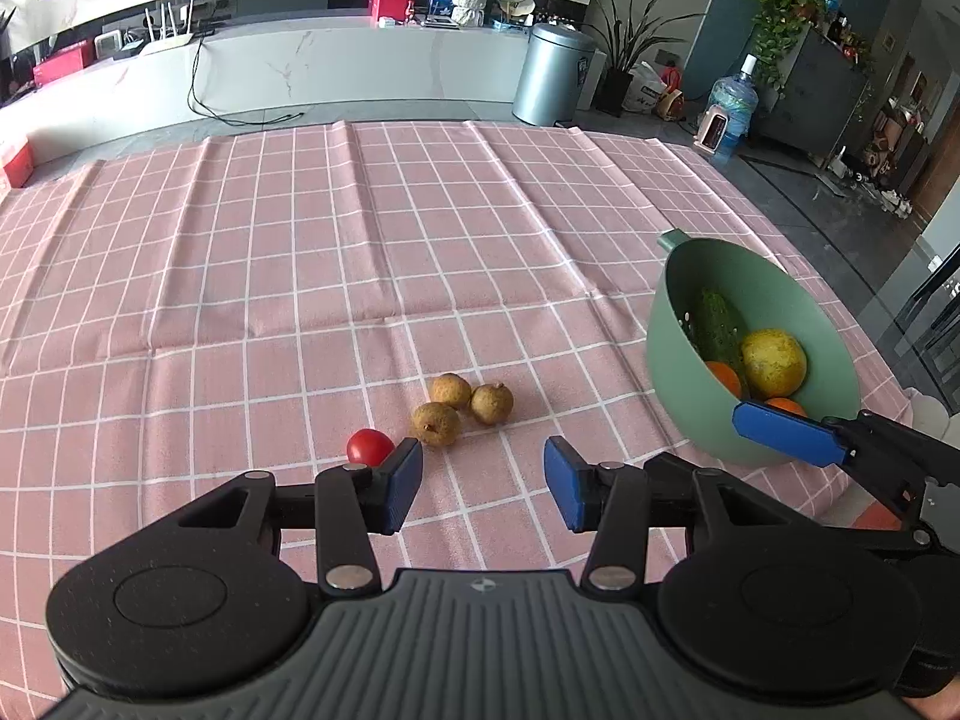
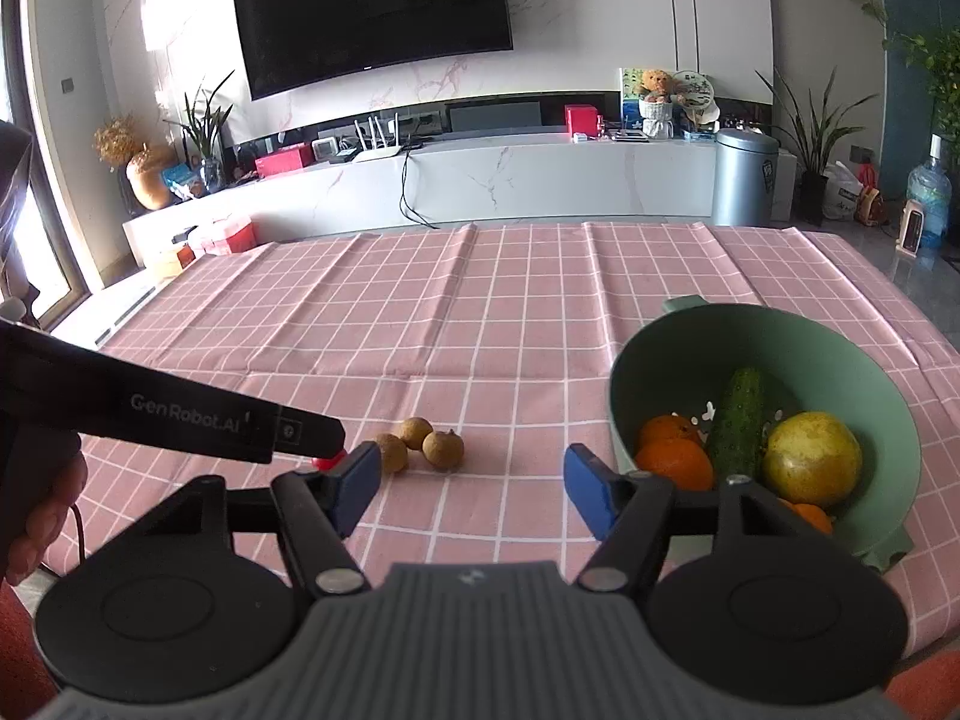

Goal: Organize fruits
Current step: 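Grasp the red tomato with the left tool while the right tool grasps a brown kiwi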

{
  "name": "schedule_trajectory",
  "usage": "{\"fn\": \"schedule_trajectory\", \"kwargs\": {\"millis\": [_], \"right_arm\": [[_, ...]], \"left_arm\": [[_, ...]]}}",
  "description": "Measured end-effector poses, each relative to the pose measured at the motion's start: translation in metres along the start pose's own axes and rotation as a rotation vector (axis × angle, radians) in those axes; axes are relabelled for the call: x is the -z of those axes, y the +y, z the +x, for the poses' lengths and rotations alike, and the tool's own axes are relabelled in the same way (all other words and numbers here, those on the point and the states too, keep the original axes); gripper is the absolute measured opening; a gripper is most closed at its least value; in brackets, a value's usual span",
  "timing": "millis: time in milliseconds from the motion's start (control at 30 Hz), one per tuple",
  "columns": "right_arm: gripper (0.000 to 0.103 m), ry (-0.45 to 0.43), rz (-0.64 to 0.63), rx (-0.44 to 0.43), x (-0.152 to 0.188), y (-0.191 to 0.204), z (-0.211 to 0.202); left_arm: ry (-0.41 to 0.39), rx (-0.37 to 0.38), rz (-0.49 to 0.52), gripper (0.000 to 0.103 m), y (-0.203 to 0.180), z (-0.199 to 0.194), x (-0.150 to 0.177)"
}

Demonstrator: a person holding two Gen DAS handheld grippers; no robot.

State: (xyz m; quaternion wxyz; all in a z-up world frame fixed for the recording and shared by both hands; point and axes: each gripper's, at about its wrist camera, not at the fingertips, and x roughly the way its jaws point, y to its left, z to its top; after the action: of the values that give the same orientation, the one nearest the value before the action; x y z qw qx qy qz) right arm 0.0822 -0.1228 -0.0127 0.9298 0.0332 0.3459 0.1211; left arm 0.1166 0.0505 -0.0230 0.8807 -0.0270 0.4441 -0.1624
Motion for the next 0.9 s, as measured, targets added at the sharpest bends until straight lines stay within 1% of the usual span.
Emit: {"fn": "schedule_trajectory", "kwargs": {"millis": [133,200,267,367,400,433,533,667,900], "right_arm": [[0.05,0.016,-0.043,0.009,0.004,0.006,0.015],[0.047,0.029,-0.055,0.015,0.006,0.009,0.022],[0.043,0.048,-0.061,0.017,0.009,0.011,0.03],[0.04,0.071,-0.071,0.02,0.012,0.013,0.042],[0.036,0.078,-0.069,0.016,0.012,0.013,0.045],[0.035,0.085,-0.066,0.011,0.012,0.013,0.048],[0.035,0.095,-0.063,0.008,0.011,0.013,0.056],[0.033,0.108,-0.066,0.009,0.008,0.016,0.068],[0.03,0.122,-0.078,0.0,0.002,0.018,0.089]], "left_arm": [[-0.002,0.018,-0.033,0.056,0.01,0.007,0.005],[-0.009,0.025,-0.047,0.056,0.014,0.01,0.007],[-0.013,0.036,-0.069,0.056,0.019,0.015,0.008],[-0.001,0.052,-0.109,0.055,0.027,0.023,0.01],[0.005,0.052,-0.117,0.055,0.029,0.025,0.011],[0.01,0.048,-0.12,0.054,0.031,0.027,0.01],[0.017,0.005,-0.122,0.054,0.035,0.033,0.01],[0.03,-0.048,-0.088,0.054,0.037,0.042,0.01],[0.04,-0.059,-0.104,0.047,0.044,0.055,0.008]]}}
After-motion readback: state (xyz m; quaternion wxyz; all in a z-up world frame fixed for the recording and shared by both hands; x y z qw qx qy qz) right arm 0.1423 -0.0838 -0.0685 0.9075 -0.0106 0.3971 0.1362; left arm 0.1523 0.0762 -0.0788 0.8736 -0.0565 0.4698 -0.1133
